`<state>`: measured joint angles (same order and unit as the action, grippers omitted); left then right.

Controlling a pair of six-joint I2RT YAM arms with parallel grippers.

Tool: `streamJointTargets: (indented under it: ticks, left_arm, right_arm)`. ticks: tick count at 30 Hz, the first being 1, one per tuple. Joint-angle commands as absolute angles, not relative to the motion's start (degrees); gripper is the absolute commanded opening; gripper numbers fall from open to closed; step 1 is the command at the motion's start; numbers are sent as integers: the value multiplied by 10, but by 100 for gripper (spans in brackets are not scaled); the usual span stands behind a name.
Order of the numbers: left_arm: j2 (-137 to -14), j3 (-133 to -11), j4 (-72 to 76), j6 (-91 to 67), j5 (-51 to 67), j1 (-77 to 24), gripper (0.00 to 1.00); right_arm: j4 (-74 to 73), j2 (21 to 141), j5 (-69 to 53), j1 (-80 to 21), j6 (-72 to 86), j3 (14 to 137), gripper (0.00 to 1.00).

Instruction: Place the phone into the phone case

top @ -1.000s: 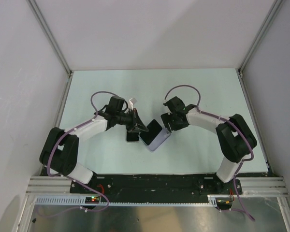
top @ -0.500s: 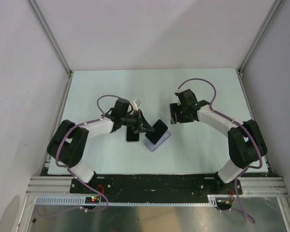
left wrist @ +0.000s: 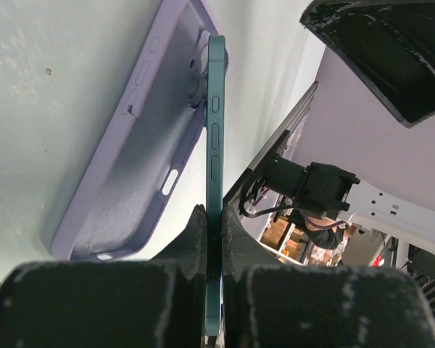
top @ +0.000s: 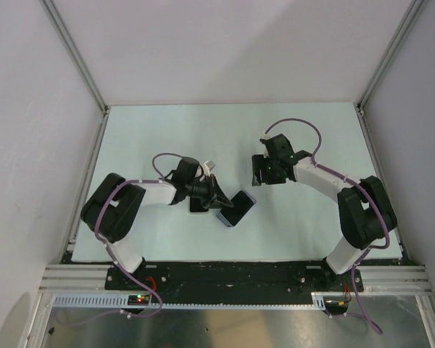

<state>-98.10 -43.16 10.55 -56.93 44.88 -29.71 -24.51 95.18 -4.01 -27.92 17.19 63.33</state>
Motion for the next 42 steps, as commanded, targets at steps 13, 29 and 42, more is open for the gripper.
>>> streamJointTargets:
  ticks: [13,29,42]
  left_arm:
    - [-1040,-428,192,-628,480,-304,6]
    - [-1008,-403,190,-622,458,-297,44]
    - [-989,-454,89,-535,451,-292,42]
  right_arm:
    - [-215,969,-48,-297,168,632,66]
    - [-212,971,-46,-306,164,632,66]
    - [-209,967,-42,-311,163,633,66]
